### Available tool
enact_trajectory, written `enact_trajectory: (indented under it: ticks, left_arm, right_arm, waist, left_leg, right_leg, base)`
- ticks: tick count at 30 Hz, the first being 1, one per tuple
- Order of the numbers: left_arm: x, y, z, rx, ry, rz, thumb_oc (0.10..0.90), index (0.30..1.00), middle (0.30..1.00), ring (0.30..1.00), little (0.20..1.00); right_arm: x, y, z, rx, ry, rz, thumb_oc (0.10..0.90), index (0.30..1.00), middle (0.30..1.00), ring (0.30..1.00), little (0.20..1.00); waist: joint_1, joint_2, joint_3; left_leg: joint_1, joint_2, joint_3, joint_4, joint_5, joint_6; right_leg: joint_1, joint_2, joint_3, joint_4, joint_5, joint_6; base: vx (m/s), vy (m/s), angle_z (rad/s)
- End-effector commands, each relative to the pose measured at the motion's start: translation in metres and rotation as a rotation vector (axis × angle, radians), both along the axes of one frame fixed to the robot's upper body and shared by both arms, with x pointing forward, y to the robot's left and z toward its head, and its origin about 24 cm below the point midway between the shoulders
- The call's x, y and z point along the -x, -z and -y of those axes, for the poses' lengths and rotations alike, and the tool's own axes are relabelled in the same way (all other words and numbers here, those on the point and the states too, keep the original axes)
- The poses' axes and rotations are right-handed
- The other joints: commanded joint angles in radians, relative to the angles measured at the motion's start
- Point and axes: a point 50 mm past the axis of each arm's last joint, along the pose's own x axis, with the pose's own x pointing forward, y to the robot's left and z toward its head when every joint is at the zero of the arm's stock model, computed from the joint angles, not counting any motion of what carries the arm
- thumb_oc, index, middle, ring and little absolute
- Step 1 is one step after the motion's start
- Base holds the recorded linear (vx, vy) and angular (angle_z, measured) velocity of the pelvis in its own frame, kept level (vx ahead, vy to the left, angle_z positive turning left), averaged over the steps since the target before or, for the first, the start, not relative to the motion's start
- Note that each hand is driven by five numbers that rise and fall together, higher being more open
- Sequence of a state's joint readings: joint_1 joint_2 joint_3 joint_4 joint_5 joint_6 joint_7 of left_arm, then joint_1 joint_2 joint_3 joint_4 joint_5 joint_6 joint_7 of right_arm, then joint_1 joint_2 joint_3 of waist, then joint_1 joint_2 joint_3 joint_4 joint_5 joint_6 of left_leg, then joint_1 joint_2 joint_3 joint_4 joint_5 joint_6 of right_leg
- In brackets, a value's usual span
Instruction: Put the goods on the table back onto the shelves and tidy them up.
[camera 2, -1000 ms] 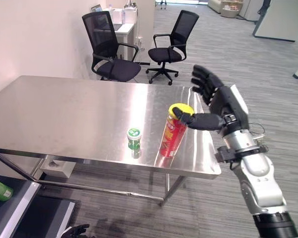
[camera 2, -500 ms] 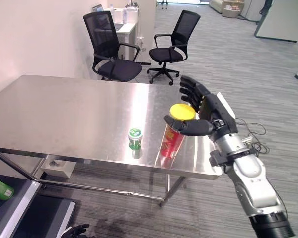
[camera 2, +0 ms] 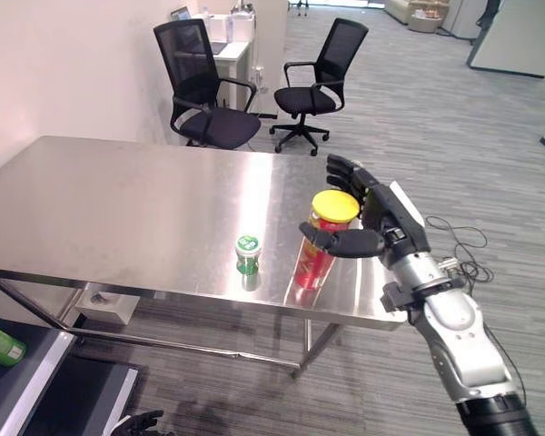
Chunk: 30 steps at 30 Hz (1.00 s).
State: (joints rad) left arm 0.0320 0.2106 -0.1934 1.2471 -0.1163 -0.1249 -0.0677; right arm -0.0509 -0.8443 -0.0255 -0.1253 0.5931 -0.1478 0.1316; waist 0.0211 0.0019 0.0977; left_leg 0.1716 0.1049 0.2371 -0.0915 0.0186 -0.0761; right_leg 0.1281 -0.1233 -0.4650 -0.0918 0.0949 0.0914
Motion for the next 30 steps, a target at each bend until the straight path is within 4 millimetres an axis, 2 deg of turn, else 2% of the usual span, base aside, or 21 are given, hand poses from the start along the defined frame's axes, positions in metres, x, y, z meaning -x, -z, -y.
enact_trajectory:
  ticks: [1,15,16,17,30]
  left_arm:
    - [0.0085,0.0043,0.0095,0.03,0.063,-0.057,0.8,0.9,0.9,0.9,0.9]
    - [0.0097,0.0042,0.0077,0.03,0.041,-0.056,0.8,0.9,0.9,0.9,0.9]
    - [0.0098,0.0042,0.0077,0.031,0.039,-0.056,0.8,0.9,0.9,0.9,0.9]
    - [0.0105,0.0043,0.0071,0.031,0.035,-0.058,0.8,0.9,0.9,0.9,0.9]
    - [0.0101,0.0038,0.005,0.021,0.019,-0.053,0.8,0.9,0.9,0.9,0.9]
  right_arm:
    - [-0.0077,-0.0423,-0.0132,-0.025,-0.062,0.215,0.8,0.9,0.9,0.9,0.9]
    - [-0.0164,-0.0334,-0.0162,-0.051,-0.054,0.18,0.8,0.9,0.9,0.9,0.9]
    - [-0.0164,-0.0336,-0.0163,-0.05,-0.053,0.182,0.711,0.766,0.766,0.766,0.766]
    - [-0.017,-0.0333,-0.0159,-0.047,-0.047,0.183,0.4,0.3,0.3,0.3,0.3]
    - [-0.0153,-0.0337,-0.0101,-0.038,0.006,0.205,0.4,0.3,0.3,0.3,0.3]
  waist:
    - [0.035,-0.045,-0.041]
    - [0.048,-0.045,-0.042]
    - [0.049,-0.045,-0.043]
    - [0.05,-0.045,-0.042]
    - [0.05,-0.044,-0.04]
  left_leg:
    - [-0.025,-0.012,0.007,0.004,-0.03,-0.007]
    - [-0.025,-0.015,-0.003,0.004,-0.03,-0.005]
    - [-0.025,-0.015,-0.004,0.004,-0.03,-0.005]
    - [-0.025,-0.015,-0.005,0.004,-0.03,-0.004]
    - [-0.023,-0.018,-0.008,0.004,-0.034,-0.003]
  right_leg:
    - [0.008,-0.009,0.027,0.015,-0.056,0.038]
    - [0.012,-0.009,0.025,0.015,-0.058,0.035]
    - [0.012,-0.009,0.025,0.015,-0.059,0.035]
    - [0.012,-0.01,0.025,0.017,-0.059,0.035]
    - [0.015,-0.012,0.025,0.017,-0.06,0.036]
  base:
    - [0.0,0.0,0.0]
    - [0.0,0.0,0.0]
    - [0.0,0.0,0.0]
    - [0.0,0.0,0.0]
    - [0.0,0.0,0.02]
